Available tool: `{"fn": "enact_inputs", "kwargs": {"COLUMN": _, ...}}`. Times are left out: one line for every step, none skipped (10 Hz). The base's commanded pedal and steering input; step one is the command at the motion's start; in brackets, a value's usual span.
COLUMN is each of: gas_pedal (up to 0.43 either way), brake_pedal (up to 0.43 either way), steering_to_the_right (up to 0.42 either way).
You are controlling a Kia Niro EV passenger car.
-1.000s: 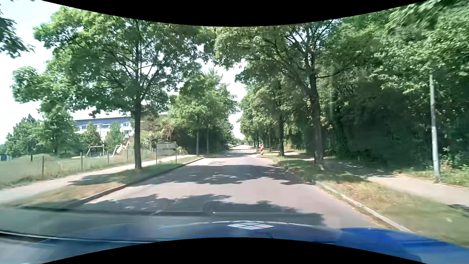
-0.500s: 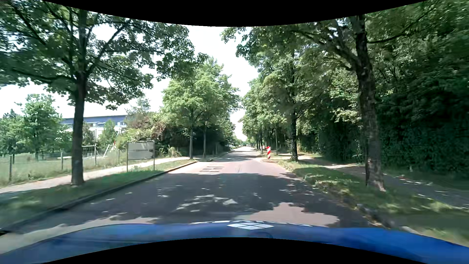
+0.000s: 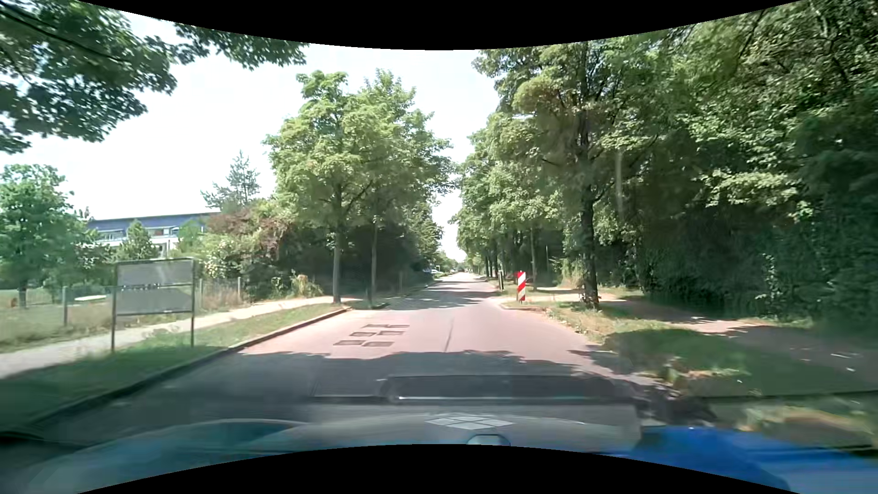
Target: Follow the waypoints while adhering to traffic rules and regulations
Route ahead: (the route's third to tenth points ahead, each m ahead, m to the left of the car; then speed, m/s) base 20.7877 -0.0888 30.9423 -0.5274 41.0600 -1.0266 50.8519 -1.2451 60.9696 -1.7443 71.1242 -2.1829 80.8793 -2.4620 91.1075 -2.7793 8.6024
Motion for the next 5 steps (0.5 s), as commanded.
{"fn": "enact_inputs", "kwargs": {"gas_pedal": 0.028, "brake_pedal": 0.0, "steering_to_the_right": -0.01}}
{"fn": "enact_inputs", "kwargs": {"gas_pedal": 0.028, "brake_pedal": 0.0, "steering_to_the_right": -0.006}}
{"fn": "enact_inputs", "kwargs": {"gas_pedal": 0.028, "brake_pedal": 0.0, "steering_to_the_right": -0.004}}
{"fn": "enact_inputs", "kwargs": {"gas_pedal": 0.028, "brake_pedal": 0.0, "steering_to_the_right": -0.004}}
{"fn": "enact_inputs", "kwargs": {"gas_pedal": 0.028, "brake_pedal": 0.0, "steering_to_the_right": -0.004}}
